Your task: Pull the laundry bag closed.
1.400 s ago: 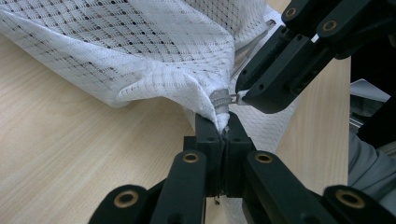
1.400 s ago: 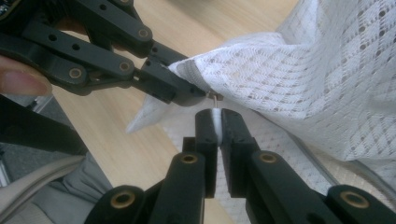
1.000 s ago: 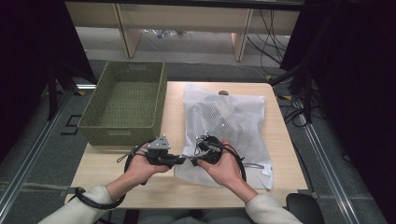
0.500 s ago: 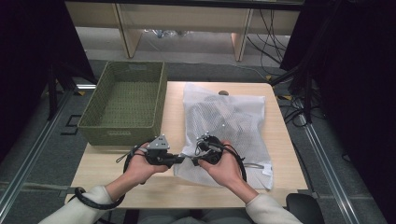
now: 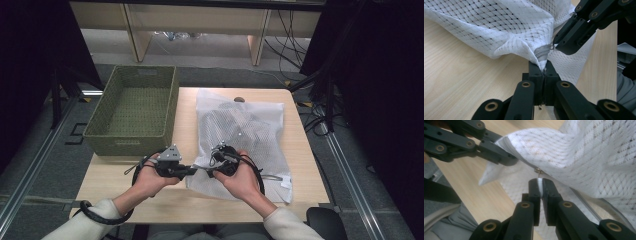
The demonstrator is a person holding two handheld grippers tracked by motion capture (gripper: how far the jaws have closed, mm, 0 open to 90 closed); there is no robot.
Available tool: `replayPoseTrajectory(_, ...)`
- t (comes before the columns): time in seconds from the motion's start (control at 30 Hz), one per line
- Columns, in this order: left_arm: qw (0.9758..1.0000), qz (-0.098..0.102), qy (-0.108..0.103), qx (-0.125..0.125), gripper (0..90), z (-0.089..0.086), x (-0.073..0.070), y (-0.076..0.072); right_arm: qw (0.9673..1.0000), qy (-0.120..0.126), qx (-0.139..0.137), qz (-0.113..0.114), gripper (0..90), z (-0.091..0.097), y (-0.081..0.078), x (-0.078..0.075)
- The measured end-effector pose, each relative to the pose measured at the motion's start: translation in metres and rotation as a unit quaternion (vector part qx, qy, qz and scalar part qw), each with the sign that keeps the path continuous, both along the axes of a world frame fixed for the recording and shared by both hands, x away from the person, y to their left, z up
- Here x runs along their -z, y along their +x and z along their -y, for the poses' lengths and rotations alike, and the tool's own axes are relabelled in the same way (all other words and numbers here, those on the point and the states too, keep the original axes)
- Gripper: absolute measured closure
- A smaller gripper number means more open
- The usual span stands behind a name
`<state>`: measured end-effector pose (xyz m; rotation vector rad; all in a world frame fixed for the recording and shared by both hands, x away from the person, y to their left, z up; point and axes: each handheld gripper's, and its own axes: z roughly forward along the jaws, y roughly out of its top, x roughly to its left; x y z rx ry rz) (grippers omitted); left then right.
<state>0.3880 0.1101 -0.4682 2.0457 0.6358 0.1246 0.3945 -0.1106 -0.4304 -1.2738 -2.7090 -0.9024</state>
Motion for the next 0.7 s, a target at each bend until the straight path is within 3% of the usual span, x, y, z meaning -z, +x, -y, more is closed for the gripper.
replayPoseTrajectory(0.23, 1.0000, 0.004, 0.004, 0.003, 88.0, -0.0010, -0.0001, 0.0008, 1.0000, 0.004, -0.002, -0.006, 87.1, 0.0015, 0.0000, -0.0010)
replayPoseTrajectory(0.27, 0.9999, -0.008, 0.006, 0.002, 88.0, -0.0013, -0.0005, 0.0002, 0.9999, 0.006, -0.004, -0.008, 87.1, 0.0018, 0.0006, -0.0003)
replayPoseTrajectory(0.43, 1.0000, 0.004, 0.003, -0.005, 88.0, -0.0030, -0.0018, 0.0015, 0.9998, 0.000, 0.016, -0.008, 87.2, 0.0012, -0.0008, 0.0002)
replayPoseTrajectory(0.47, 0.9999, 0.011, 0.006, -0.005, 88.0, -0.0040, -0.0021, 0.0021, 0.9999, 0.001, 0.008, -0.005, 87.1, 0.0032, 0.0011, 0.0012)
replayPoseTrajectory(0.53, 0.9999, 0.001, 0.006, -0.009, 88.0, -0.0047, -0.0014, 0.0018, 0.9999, 0.002, 0.010, -0.008, 87.1, 0.0043, 0.0012, 0.0008)
replayPoseTrajectory(0.7, 0.9999, 0.007, 0.007, -0.004, 88.0, -0.0041, -0.0003, 0.0022, 0.9997, 0.002, 0.017, -0.016, 87.1, 0.0035, 0.0002, 0.0015)
